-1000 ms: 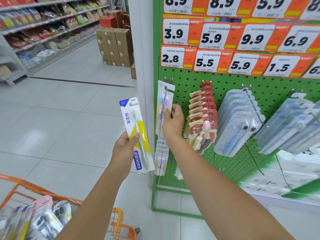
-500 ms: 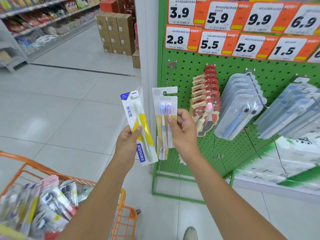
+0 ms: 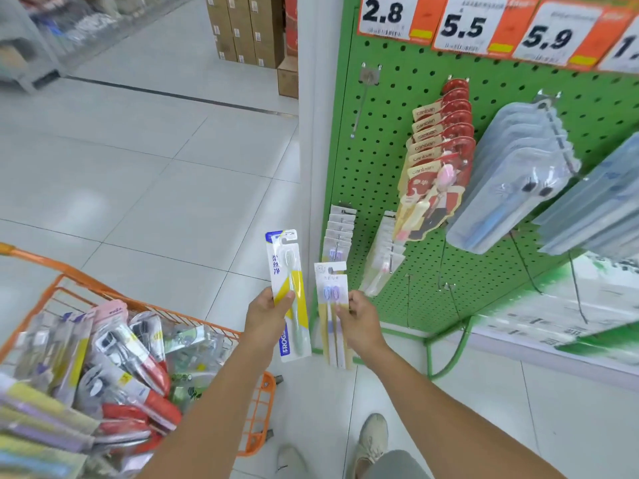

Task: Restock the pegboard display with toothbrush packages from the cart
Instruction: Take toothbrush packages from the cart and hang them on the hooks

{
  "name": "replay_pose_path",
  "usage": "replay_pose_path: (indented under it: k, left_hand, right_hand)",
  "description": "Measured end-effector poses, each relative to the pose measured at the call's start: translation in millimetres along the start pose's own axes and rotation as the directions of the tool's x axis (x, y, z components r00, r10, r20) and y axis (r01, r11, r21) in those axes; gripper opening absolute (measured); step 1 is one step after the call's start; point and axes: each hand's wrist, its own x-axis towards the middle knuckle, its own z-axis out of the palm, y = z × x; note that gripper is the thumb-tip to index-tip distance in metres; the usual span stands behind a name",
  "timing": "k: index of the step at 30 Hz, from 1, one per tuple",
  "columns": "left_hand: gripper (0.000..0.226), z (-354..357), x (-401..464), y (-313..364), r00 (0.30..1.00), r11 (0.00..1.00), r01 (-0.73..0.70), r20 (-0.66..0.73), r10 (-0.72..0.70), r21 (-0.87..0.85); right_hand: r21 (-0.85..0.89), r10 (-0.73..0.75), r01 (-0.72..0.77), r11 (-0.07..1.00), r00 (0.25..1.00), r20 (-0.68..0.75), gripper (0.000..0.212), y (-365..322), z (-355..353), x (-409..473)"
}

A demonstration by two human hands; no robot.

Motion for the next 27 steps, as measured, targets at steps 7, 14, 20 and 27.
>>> replay_pose_path:
  k: [7,14,20,27]
  left_hand:
    - [0.008,0,-3,-15,1.000,0.997,0.008,-0.014,-0.007,0.079]
    - [0.010,-3,-6,-19,0.999,0.997,0.025,-0.028,-0.023,0.076]
    - [0.012,0,-4,-19,0.998,0.995,0.041,-0.043,-0.037,0.092]
    - [0.015,12,-7,-5,0.999,0.996,0.033,0.007,-0.033,0.080]
  right_hand:
    - [0.069,0.112,-0.109,0.992,0.992,-0.055,0.030,-8,15,19]
    - [0.039,0.110,-0.108,0.993,0.992,-0.059,0.034,3,15,36]
    - [-0.020,0.126,-0.128,0.992,0.990,-0.070,0.035,15,14,51]
    - [-0.101,0.268,-0.274,0.956,0.961,-0.071,0.021,7,13,97]
